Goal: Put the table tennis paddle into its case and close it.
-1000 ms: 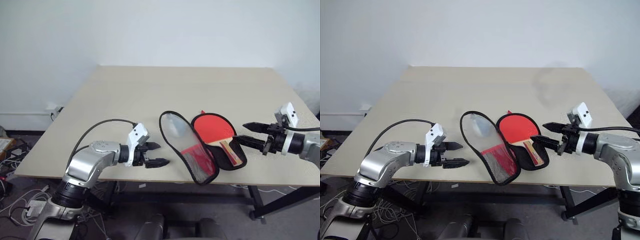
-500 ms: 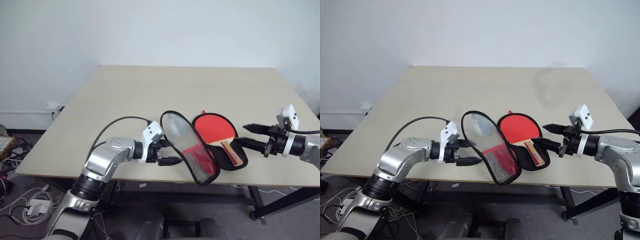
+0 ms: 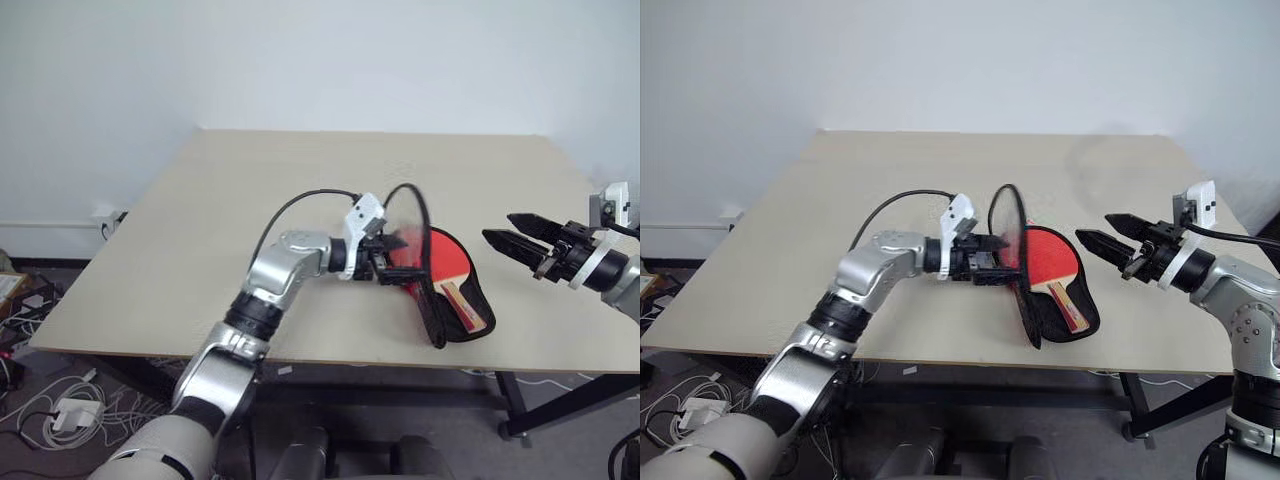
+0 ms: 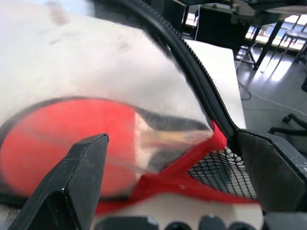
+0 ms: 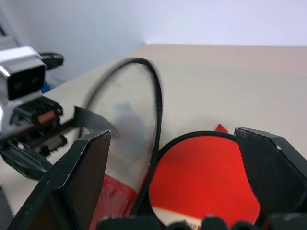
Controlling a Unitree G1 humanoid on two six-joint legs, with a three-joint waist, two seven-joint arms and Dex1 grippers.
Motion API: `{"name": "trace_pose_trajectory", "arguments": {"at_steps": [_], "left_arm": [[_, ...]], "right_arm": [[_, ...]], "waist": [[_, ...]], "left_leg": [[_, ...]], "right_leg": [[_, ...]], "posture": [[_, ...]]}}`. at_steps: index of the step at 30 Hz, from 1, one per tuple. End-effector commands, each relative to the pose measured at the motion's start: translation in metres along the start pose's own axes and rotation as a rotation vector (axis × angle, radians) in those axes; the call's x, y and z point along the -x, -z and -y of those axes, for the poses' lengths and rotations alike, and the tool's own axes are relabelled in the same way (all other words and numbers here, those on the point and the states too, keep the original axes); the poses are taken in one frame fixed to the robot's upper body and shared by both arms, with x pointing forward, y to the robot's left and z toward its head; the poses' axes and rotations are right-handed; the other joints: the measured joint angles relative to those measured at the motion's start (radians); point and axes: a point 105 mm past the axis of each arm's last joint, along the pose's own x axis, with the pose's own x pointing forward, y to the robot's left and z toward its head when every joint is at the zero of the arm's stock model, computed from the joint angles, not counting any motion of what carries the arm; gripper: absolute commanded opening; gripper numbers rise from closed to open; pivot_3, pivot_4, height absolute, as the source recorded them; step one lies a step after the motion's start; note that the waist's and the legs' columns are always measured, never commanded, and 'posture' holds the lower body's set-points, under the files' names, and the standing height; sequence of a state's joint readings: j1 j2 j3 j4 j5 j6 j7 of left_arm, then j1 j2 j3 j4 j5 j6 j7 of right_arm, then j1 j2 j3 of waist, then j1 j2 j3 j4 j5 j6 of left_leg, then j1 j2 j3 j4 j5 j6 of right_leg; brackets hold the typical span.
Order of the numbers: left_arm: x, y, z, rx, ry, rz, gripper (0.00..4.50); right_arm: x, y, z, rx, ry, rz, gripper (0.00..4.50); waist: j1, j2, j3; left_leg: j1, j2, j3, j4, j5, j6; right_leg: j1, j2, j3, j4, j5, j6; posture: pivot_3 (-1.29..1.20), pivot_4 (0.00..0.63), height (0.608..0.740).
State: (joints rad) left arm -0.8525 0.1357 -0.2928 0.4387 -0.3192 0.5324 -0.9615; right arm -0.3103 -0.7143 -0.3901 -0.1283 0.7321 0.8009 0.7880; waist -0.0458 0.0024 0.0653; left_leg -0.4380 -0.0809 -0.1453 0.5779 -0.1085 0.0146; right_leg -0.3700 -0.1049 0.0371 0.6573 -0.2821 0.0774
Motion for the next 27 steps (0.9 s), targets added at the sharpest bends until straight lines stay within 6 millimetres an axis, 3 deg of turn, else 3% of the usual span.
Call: {"name": "trace_pose_trajectory", "arguments": {"at_steps": [1, 9, 13, 19, 24, 27], "left_arm": [[-0.004, -0.008, -0.004, -0.051, -0.01, 0.007, 4.5], [-0.01, -0.004, -0.003, 0.002, -0.019, 0.036, 4.5], [-0.012, -0.001, -0.002, 0.02, -0.027, 0.04, 4.5], [-0.016, 0.002, -0.003, 0.035, -0.051, 0.047, 4.5], [-0.027, -0.003, -0.008, 0.069, -0.112, 0.103, 4.5], [-0.034, -0.008, 0.002, 0.119, -0.049, 0.131, 4.5]], "right_arm": [[0.004, -0.019, 0.003, 0.033, 0.035, 0.078, 4.46], [0.004, -0.019, 0.02, 0.022, 0.154, 0.104, 4.46], [0.006, -0.029, 0.031, -0.001, 0.196, 0.158, 4.46], [0.008, -0.024, 0.015, 0.014, 0.057, 0.07, 4.46], [0.007, -0.024, 0.016, 0.036, 0.052, 0.057, 4.46], [0.005, -0.023, 0.018, 0.037, 0.068, 0.062, 4.46]], "waist": [[0.0, 0.0, 0.0], [0.0, 0.0, 0.0], [0.0, 0.001, 0.0], [0.0, 0.0, 0.0], [0.0, 0.0, 0.0], [0.0, 0.0, 0.0]], "left_leg": [[0.0, 0.0, 0.0, 0.0, 0.0, 0.0], [0.0, 0.0, 0.0, 0.001, 0.0, 0.0], [0.0, 0.0, 0.0, 0.001, 0.0, 0.0], [0.0, 0.0, 0.0, 0.002, 0.0, 0.001], [0.0, -0.001, -0.001, 0.004, 0.0, 0.001], [0.0, -0.001, 0.0, 0.004, 0.0, 0.001]], "right_leg": [[0.0, 0.0, 0.0, 0.0, 0.0, 0.0], [0.001, 0.001, 0.0, 0.0, 0.0, 0.0], [0.0, 0.001, 0.0, 0.001, 0.0, 0.001], [0.002, 0.001, 0.0, 0.001, 0.001, 0.002], [0.003, 0.001, 0.0, 0.0, 0.001, 0.002], [0.003, 0.001, 0.0, 0.001, 0.001, 0.002]], "posture": [[0.0, 0.0, 0.74], [0.0, 0.0, 0.74], [0.0, 0.0, 0.74], [0.0, 0.0, 0.74], [0.0, 0.0, 0.74], [0.0, 0.0, 0.74]]}}
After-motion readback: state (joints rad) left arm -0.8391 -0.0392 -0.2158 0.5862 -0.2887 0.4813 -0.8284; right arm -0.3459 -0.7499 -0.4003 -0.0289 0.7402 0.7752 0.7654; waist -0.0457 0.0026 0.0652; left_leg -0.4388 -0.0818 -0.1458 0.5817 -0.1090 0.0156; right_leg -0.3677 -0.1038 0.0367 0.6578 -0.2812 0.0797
